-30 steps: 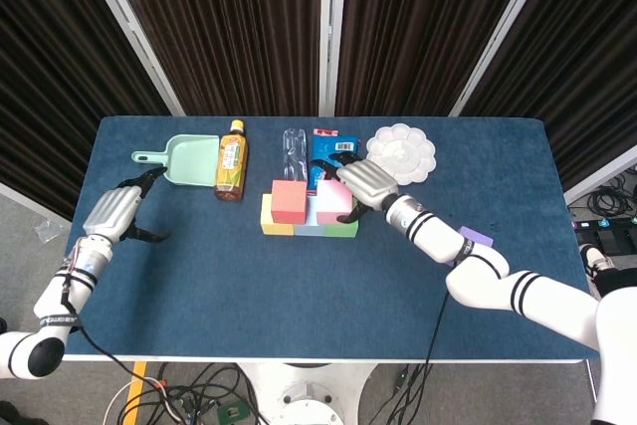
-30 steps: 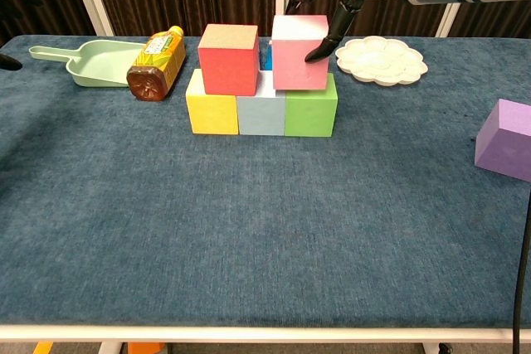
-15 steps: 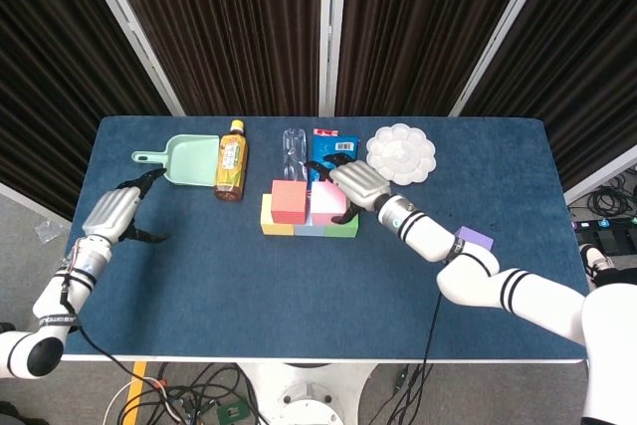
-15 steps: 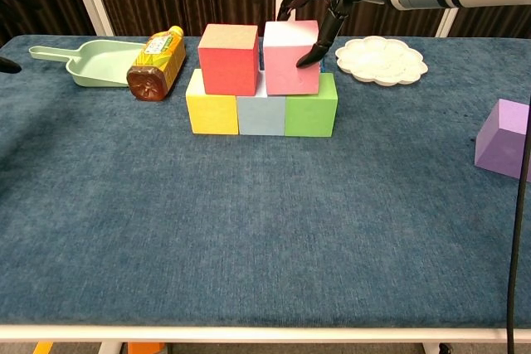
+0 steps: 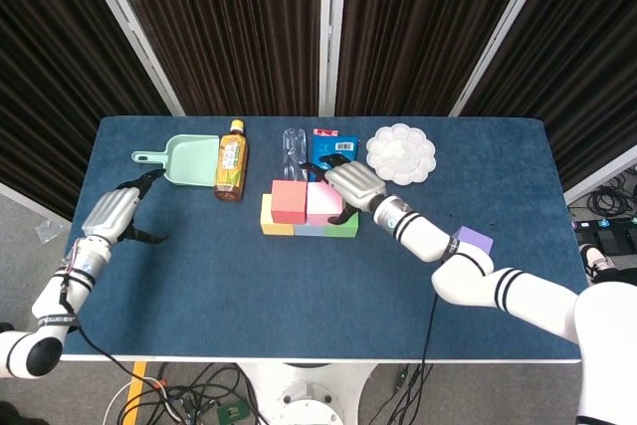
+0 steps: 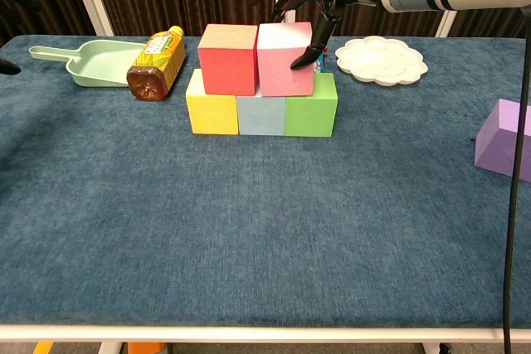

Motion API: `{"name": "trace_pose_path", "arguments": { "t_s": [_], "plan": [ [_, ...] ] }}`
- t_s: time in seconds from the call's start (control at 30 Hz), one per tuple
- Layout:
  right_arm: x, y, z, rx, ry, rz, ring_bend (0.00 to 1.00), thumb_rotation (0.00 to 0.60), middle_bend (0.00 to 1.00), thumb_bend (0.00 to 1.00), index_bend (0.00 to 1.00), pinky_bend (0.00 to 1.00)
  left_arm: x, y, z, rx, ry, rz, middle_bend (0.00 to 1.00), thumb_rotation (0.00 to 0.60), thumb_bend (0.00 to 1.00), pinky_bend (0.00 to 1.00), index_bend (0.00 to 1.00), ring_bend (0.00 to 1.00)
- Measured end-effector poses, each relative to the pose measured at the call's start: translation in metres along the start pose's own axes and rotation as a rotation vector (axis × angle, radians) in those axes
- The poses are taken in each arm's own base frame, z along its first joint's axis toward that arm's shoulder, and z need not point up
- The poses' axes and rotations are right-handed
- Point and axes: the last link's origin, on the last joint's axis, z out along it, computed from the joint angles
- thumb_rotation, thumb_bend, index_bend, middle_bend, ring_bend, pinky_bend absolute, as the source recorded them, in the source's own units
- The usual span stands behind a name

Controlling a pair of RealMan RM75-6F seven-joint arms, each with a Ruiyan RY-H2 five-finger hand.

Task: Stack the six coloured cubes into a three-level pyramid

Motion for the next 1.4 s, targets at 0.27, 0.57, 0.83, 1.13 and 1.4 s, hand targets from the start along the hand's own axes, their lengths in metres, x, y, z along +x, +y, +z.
{"name": "trace_pose_path", "arguments": {
  "t_s": [0.27,0.57,0.83,1.13,1.4],
  "plan": [
    [0.0009,0.0000,0.0013,-0.005,0.003,0.003,0.00,0.600,0.30,0.12,0.00,0.00,-0.0003,-0.0011,0.0007,0.002,-0.001,0.001,0.07,0.600,0.11,0.14,0.00,0.13],
    [-0.0008,-0.0008,0.0016,-0.007,-0.003,0.008,0.00,0.600,0.30,0.12,0.00,0.00,-0.0009,-0.0020,0.0003,0.003,-0.003,-0.002,0.07,0.600,0.11,0.14,0.00,0.13],
    [-0.0012,-0.0018,0.0031,-0.009,-0.004,0.007,0.00,0.600,0.29,0.12,0.00,0.00,0.0000,-0.0026,0.0002,0.004,-0.001,-0.005,0.07,0.600,0.11,0.14,0.00,0.13],
    [-0.0010,-0.0030,0.0034,-0.012,-0.003,0.011,0.00,0.600,0.29,0.12,0.00,0.00,-0.0009,-0.0040,-0.0001,0.006,-0.004,-0.007,0.07,0.600,0.11,0.14,0.00,0.13],
    [-0.0017,-0.0054,0.0024,-0.010,-0.006,0.010,0.00,0.600,0.29,0.12,0.00,0.00,-0.0009,-0.0044,-0.0007,0.006,-0.005,-0.009,0.07,0.600,0.11,0.14,0.00,0.13]
  ]
}}
